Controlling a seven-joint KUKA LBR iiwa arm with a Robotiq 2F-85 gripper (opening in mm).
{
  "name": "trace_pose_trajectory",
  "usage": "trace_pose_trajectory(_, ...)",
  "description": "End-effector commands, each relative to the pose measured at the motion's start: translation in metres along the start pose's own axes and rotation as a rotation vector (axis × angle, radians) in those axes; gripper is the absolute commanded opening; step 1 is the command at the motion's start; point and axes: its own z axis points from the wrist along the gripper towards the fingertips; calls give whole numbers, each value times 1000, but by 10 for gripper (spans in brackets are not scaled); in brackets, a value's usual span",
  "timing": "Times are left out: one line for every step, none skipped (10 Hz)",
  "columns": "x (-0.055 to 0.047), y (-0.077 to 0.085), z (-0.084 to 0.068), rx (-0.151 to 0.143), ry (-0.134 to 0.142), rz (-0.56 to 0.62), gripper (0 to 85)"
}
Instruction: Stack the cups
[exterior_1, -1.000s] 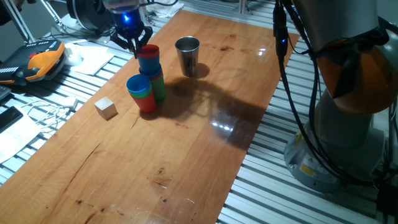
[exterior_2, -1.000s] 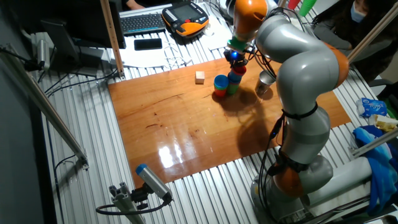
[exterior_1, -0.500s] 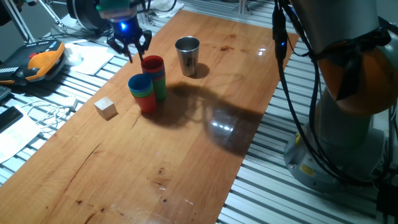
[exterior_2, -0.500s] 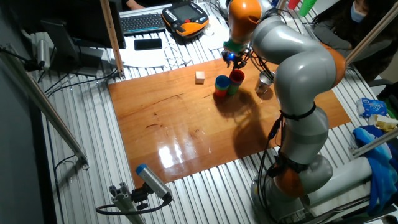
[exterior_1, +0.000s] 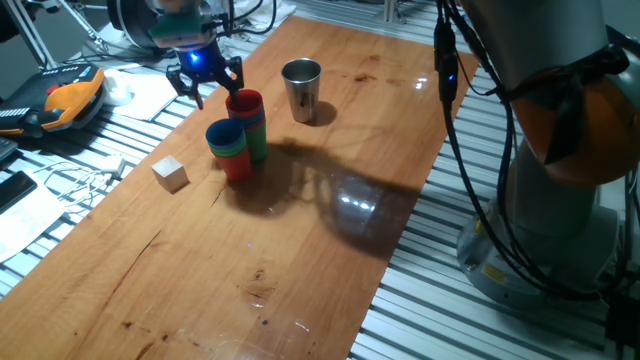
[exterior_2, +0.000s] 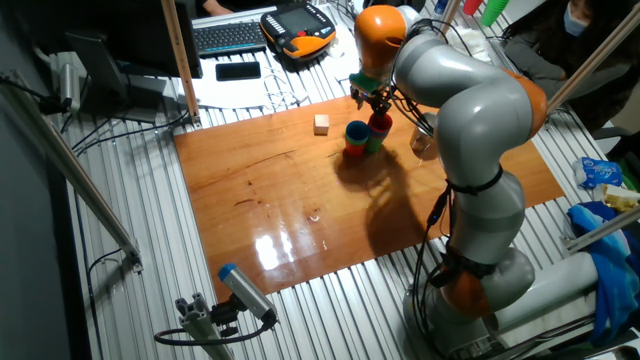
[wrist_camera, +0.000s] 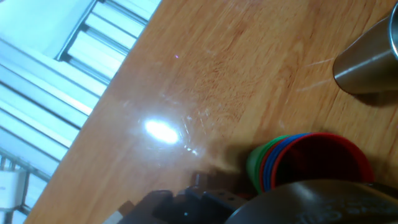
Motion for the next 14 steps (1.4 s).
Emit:
trace_pose_trajectory(-1,-1,1,4,6,-2,680)
trace_pose_trajectory(-3,-3,4,8,16,-2,680)
trace_pose_trajectory(-5,-5,9,2,21,-5,680)
trace_pose_trajectory(-7,-6,15,-5,17,-7,680)
trace_pose_trajectory(-7,-6,21,-8,11,-7,510)
trace_pose_trajectory(-6,-6,26,-9,7,1,510)
trace_pose_trajectory(-5,-6,30,-9,7,12,510)
trace_pose_trajectory(-4,-7,34,-7,0,12,510)
trace_pose_trajectory(-3,-8,36,-6,-4,13,510)
trace_pose_trajectory(-3,-8,39,-7,-6,15,510)
trace_pose_trajectory(-3,-8,40,-7,-6,15,510)
trace_pose_trajectory(-3,-8,41,-5,-6,16,510)
trace_pose_trajectory(-2,-9,42,-3,-9,13,510)
trace_pose_trajectory(-3,-9,44,-3,-7,8,510)
